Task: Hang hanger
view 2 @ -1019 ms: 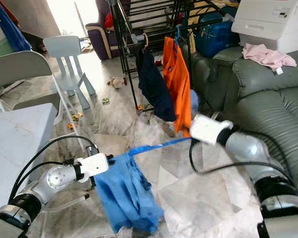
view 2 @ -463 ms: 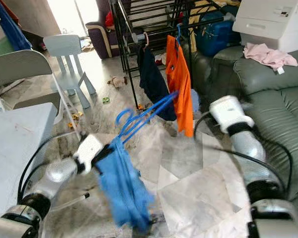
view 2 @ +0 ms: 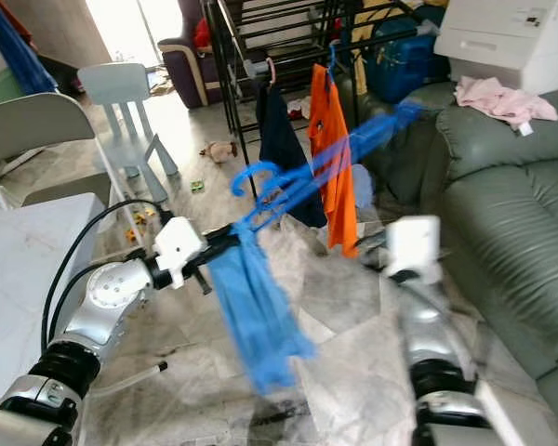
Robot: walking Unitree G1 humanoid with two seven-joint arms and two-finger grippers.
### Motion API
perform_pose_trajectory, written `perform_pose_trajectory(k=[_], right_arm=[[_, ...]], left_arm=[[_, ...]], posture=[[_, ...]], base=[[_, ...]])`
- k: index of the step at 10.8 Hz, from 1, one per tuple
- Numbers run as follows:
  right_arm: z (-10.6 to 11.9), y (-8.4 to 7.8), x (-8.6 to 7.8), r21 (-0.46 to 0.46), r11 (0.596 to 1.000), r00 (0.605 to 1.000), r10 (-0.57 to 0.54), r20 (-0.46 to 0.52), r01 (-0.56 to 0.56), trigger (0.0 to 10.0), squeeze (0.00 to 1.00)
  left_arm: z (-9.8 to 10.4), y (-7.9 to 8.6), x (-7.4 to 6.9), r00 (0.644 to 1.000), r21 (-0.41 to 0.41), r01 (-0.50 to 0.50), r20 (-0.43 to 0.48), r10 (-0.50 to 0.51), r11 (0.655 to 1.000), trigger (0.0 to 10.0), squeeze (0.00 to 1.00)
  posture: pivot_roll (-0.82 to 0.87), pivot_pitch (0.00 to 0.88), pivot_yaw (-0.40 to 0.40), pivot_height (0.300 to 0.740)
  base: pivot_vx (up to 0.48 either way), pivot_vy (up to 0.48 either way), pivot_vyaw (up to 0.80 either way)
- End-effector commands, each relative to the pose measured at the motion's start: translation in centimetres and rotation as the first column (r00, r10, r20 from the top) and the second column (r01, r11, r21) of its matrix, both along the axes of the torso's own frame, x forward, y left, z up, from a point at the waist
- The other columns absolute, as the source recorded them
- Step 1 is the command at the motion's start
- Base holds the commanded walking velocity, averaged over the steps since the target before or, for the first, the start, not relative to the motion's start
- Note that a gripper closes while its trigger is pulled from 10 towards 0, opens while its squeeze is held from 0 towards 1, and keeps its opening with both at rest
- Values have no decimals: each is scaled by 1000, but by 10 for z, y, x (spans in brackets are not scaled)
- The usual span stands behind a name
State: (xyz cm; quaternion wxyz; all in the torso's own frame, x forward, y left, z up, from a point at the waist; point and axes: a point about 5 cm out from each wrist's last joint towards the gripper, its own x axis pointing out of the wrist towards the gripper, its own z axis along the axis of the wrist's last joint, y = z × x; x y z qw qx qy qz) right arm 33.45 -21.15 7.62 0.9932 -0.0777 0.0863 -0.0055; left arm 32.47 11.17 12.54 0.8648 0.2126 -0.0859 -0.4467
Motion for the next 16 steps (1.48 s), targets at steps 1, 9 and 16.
perform_pose_trajectory(k=[1,9,16], right_arm=[[-1,14,2,21,994,994,107,-31,-107,10000,200],[-3,51,-28,92,704,687,708,-164,-704,10000,0],[-18,42,-3,-43,882,860,446,-249,-470,10000,0]], left_arm=[[11,-1,-1,997,36,44,56,-46,998,0,0],[24,-20,-11,964,174,169,174,-199,970,0,0],[96,-40,-21,954,-145,241,218,-207,959,0,0]], posture=[[-110,0,135,740],[-113,0,140,740],[-94,0,117,740]], base=[[0,0,0],[0,0,0],[0,0,0]])
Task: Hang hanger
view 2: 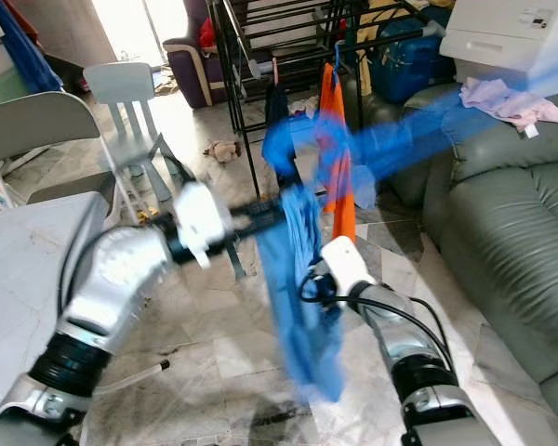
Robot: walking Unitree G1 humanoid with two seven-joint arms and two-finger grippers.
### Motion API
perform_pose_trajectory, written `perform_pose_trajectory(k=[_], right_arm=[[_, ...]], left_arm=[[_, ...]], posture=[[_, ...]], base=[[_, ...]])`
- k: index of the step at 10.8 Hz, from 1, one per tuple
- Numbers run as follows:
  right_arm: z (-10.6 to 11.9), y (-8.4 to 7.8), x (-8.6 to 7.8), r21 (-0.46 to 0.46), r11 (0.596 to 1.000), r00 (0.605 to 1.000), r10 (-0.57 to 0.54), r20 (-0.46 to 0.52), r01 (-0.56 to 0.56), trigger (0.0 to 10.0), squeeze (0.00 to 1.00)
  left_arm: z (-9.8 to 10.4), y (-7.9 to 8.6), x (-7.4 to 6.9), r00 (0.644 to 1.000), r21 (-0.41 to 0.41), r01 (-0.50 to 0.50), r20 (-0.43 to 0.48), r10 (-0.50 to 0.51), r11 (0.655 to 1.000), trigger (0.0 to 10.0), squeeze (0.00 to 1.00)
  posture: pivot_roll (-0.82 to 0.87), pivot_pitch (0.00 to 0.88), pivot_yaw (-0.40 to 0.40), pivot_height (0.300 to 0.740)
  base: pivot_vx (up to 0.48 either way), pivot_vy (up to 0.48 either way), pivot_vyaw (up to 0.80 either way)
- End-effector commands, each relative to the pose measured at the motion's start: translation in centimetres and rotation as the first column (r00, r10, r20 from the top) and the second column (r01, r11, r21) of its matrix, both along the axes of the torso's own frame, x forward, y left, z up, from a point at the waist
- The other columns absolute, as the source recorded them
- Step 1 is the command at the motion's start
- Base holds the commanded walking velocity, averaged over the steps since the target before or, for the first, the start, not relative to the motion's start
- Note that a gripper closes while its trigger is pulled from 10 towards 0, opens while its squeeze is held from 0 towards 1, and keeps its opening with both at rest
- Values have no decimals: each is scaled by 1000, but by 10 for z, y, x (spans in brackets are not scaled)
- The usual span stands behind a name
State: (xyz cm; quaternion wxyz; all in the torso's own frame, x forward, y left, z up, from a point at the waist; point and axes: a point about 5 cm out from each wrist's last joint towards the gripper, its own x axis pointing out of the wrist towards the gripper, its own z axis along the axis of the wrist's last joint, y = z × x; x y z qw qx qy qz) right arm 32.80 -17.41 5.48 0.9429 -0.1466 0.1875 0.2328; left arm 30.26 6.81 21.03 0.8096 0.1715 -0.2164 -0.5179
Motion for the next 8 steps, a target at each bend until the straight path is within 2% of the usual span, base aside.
perform_pose_trajectory(k=[1,2,3,5,6,7,8], right_arm=[[-1,-6,0,-5,1000,999,-31,-14,31,10000,0],[-8,-22,-8,-24,998,997,-59,-52,58,10000,0],[-18,-48,-20,-50,991,986,-129,-109,124,10000,0],[-20,-83,-32,-107,975,969,-209,-132,196,10000,0],[-18,-92,-34,-125,969,964,-229,-133,213,9412,0],[-13,-104,-34,-142,957,955,-271,-124,253,0,0],[1,-117,-26,-153,930,937,-345,-54,334,0,0]], left_arm=[[14,12,6,998,-27,-52,32,53,998,0,0],[15,28,16,991,-8,-125,36,125,992,0,0],[21,44,25,981,-8,-192,38,192,981,0,0],[24,56,30,969,9,-241,51,240,970,0,0],[23,60,32,965,18,-256,54,255,966,0,0],[21,67,36,958,26,-283,56,282,959,0,0],[16,71,35,955,35,-294,38,293,955,0,0]], posture=[[-93,0,115,740],[-102,0,117,740],[-102,0,117,740],[-123,0,117,740],[-131,0,116,740],[-137,0,113,740],[-139,0,110,740]], base=[[0,0,0],[0,0,0],[0,0,0],[0,0,0],[0,0,0],[0,0,0],[0,0,0]])
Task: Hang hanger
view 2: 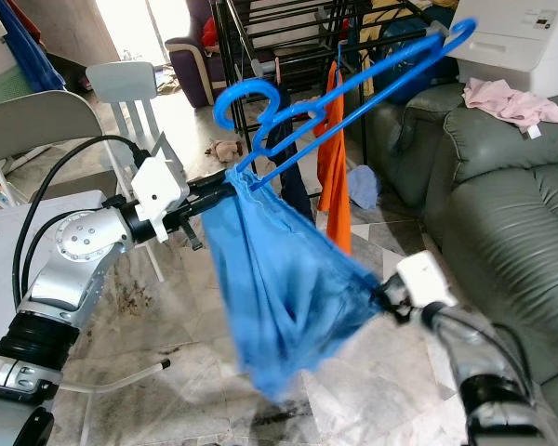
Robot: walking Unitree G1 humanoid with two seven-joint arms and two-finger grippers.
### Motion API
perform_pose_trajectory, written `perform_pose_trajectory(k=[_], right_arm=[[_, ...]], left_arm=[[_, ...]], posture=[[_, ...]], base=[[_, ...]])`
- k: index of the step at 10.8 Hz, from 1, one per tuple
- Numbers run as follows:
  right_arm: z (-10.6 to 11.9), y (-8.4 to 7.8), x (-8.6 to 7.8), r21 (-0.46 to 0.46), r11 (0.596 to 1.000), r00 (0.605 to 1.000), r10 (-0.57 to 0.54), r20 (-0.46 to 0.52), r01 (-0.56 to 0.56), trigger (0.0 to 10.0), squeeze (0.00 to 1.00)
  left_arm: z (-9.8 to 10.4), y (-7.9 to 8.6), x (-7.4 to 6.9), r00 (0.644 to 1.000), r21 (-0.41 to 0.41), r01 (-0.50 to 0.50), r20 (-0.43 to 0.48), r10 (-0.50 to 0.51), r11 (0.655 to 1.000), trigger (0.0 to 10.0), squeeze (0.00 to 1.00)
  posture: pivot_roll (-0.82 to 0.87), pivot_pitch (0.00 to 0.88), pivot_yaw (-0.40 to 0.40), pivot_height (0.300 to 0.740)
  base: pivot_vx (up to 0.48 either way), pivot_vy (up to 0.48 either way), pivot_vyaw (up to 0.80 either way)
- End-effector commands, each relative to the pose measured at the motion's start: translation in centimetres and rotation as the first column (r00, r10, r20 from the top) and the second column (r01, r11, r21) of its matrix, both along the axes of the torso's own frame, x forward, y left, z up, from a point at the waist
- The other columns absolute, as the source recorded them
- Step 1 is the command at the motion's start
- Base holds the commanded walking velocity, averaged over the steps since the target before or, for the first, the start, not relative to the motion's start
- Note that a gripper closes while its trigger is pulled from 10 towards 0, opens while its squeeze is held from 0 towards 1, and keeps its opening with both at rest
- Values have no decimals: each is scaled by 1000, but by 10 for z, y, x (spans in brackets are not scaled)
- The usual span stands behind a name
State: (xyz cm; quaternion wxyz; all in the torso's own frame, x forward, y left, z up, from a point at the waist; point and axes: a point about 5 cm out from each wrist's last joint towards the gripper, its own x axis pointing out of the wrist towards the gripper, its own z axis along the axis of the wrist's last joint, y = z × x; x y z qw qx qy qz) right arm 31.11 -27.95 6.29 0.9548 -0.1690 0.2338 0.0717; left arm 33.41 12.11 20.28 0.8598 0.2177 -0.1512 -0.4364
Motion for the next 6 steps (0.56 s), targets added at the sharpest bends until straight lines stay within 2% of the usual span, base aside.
perform_pose_trajectory(k=[1,2,3,4,5,6], right_arm=[[9,-20,0,-32,993,993,-112,33,113,0,0],[35,-30,13,-16,974,962,-219,164,224,0,0],[57,-37,22,5,957,926,-281,253,289,0,0],[87,-42,34,37,940,873,-329,359,339,0,0],[111,-47,41,71,925,820,-364,441,372,0,0],[131,-45,46,88,929,782,-352,515,361,0,0]], left_arm=[[13,19,2,996,-18,-64,59,65,998,0,0],[-3,21,-2,998,-14,-56,-5,55,998,0,0],[-16,24,-5,997,-4,-45,-60,44,999,0,0],[-36,27,-12,989,-2,-31,-147,30,1000,0,0],[-53,29,-17,976,-1,-32,-218,31,999,0,0],[-68,31,-20,961,4,-42,-273,41,999,0,0]], posture=[[-140,0,109,740],[-144,0,106,740],[-145,0,105,740],[-144,0,103,740],[-143,0,99,740],[-143,0,99,740]], base=[[0,0,0],[0,0,0],[0,0,0],[0,0,0],[0,0,0],[0,0,0]])
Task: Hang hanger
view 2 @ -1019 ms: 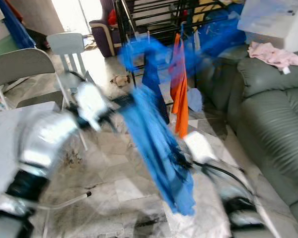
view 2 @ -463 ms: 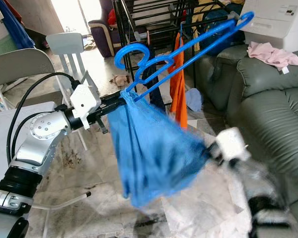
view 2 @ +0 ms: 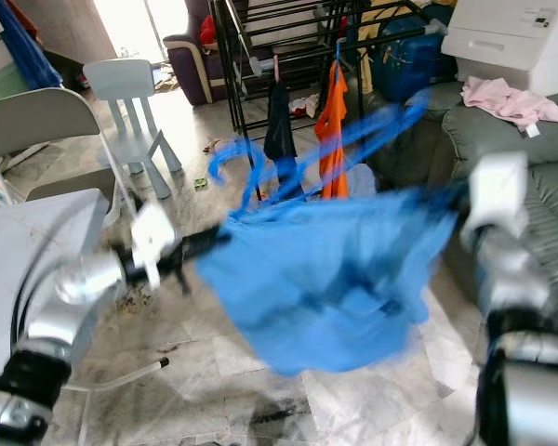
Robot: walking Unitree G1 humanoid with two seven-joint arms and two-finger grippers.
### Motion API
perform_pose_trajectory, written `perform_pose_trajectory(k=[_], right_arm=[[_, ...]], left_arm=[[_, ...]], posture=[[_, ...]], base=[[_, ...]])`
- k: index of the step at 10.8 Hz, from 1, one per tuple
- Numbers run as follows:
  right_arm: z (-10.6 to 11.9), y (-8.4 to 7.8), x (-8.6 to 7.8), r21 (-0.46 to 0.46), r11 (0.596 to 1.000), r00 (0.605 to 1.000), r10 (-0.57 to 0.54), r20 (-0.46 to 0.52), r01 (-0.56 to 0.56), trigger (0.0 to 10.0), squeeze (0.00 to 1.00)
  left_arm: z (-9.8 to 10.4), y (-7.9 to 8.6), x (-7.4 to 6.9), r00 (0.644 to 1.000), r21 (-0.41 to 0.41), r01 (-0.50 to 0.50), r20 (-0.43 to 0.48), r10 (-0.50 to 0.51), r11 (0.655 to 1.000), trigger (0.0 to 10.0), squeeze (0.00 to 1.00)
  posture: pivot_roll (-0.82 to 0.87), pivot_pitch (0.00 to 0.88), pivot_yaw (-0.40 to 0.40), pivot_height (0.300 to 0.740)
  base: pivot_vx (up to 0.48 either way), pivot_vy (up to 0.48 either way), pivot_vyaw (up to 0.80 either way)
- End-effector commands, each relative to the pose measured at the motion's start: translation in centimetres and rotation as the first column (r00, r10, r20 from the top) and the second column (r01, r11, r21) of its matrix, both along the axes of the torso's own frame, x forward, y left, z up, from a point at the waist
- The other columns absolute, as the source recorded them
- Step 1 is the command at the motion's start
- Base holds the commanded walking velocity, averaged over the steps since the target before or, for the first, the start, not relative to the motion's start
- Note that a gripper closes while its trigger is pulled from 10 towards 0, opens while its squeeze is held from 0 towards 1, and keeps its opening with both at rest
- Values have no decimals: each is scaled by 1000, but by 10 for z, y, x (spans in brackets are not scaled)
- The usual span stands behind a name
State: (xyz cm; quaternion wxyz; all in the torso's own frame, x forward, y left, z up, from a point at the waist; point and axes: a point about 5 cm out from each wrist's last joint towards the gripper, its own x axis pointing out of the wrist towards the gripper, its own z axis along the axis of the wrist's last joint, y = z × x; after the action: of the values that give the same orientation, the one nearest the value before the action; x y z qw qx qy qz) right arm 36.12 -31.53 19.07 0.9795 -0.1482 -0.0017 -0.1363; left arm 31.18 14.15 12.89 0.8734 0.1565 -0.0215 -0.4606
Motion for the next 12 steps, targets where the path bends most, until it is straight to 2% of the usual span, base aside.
perform_pose_trajectory(k=[1,3,5,6,7,10,11,12], right_arm=[[19,-8,0,11,999,995,-42,92,41,0,0],[39,-6,2,28,999,979,-34,200,29,0,0],[40,-2,6,28,1000,980,-19,196,14,0,0],[37,0,7,29,1000,983,-13,184,8,0,0],[33,4,8,31,1000,985,-2,171,-4,0,0],[27,11,11,30,999,987,28,160,-33,0,0],[27,13,11,31,999,987,34,158,-40,0,0],[25,15,12,32,998,988,48,150,-53,0,0]], left_arm=[[-7,11,0,999,-1,-41,-32,41,999,0,0],[-23,4,-10,996,14,9,-88,-7,1000,0,0],[-32,-4,-18,989,25,87,-126,-84,996,0,0],[-39,-6,-23,981,78,142,-141,-130,987,0,0],[-43,-8,-25,976,91,170,-150,-156,981,0,0],[-54,-8,-24,978,152,158,-162,-133,976,0,0],[-59,-7,-22,982,162,120,-166,-93,979,0,0],[-65,-4,-15,987,159,22,-159,3,987,0,0]], posture=[[-141,0,95,740],[-142,0,93,740],[-143,0,96,740],[-142,0,96,740],[-143,0,99,740],[-144,0,101,740],[-145,0,101,740],[-146,0,102,740]], base=[[0,0,0],[0,0,0],[0,0,0],[0,0,0],[0,0,0],[0,0,0],[0,0,0],[0,0,0]])
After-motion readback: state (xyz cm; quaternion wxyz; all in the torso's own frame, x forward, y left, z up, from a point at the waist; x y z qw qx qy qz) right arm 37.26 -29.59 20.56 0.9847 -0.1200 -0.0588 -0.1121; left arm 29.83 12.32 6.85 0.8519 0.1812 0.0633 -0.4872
